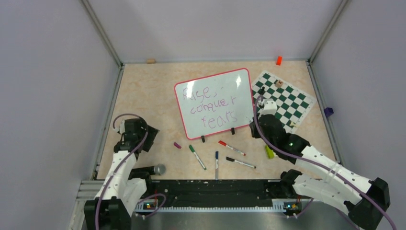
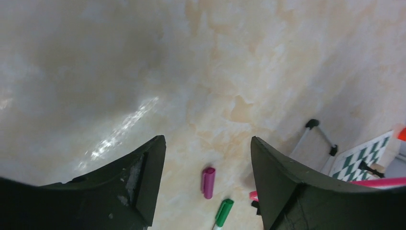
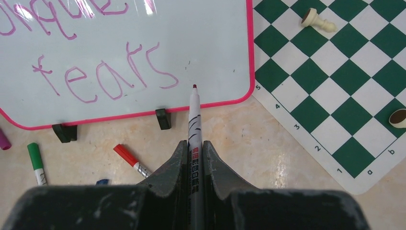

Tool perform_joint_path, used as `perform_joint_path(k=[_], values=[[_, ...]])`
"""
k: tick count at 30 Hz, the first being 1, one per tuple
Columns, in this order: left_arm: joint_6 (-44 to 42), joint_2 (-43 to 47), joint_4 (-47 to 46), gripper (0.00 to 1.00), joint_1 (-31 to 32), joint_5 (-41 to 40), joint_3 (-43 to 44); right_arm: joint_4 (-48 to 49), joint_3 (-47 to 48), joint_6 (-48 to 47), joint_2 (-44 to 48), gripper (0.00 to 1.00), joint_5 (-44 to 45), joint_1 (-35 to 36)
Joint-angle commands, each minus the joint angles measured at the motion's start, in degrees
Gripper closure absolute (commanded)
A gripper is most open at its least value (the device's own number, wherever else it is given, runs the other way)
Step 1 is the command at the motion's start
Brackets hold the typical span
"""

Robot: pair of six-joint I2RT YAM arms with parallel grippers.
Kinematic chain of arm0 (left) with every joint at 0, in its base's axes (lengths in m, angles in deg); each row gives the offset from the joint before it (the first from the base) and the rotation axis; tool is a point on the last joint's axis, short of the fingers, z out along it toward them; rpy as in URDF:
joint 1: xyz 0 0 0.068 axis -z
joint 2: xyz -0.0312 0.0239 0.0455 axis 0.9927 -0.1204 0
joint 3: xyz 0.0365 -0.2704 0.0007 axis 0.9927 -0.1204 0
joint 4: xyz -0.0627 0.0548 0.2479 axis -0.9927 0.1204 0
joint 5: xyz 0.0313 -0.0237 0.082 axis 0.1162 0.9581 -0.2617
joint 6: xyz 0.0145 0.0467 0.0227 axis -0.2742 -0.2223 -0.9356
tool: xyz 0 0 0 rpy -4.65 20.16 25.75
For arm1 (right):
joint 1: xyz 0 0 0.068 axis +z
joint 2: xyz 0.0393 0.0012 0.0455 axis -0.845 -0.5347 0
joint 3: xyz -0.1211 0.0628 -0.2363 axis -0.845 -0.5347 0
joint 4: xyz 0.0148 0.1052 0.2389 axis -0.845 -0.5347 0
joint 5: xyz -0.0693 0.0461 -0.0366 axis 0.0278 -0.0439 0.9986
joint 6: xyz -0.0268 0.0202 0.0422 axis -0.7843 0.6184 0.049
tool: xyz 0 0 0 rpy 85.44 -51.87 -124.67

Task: Write a sentence on the whiteboard
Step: Pick up the pen cap from the center of the board.

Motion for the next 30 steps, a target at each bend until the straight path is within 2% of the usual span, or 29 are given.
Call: perform_joint_path(k=[1, 3, 6, 9, 17, 24, 29, 30], values=[[6.6, -5.8, 10.1, 0.32, 2.3, 3.5, 1.7, 1.0, 1.4, 0.9, -0.2, 1.0, -0.4, -0.5], [8.8, -7.6, 10.4, 0.34, 6.0, 1.9, 1.9, 1.1, 1.4, 0.9, -0.2, 1.0, -0.5, -0.5], [13.7, -8.9, 13.5, 0.36, 12.0, -5.5, 3.5, 1.2, 1.4, 0.7, -0.3, 1.0, -0.6, -0.5], [16.9, -10.1, 15.4, 0.38, 15.5, -7.5, 4.2, 1.1, 1.4, 0.5, -0.3, 1.0, -0.5, -0.5], [18.3, -18.9, 13.4, 0.39, 19.2, -6.9, 7.4, 1.4, 1.2, 0.7, -0.6, 1.0, -1.2, -0.5], [19.9, -27.6, 18.7, 0.4, 23.5, -9.1, 16.4, 1.4, 1.0, 0.6, -0.4, 1.0, -0.8, -0.5], [21.6, -30.3, 17.6, 0.41, 25.1, -7.9, 16.5, 1.5, 1.0, 0.4, -0.5, 1.0, -1.0, -0.5], [21.9, -30.9, 17.3, 0.43, 25.5, -7.8, 16.4, 1.6, 0.9, 0.5, -0.6, 1.0, -1.0, -0.5]])
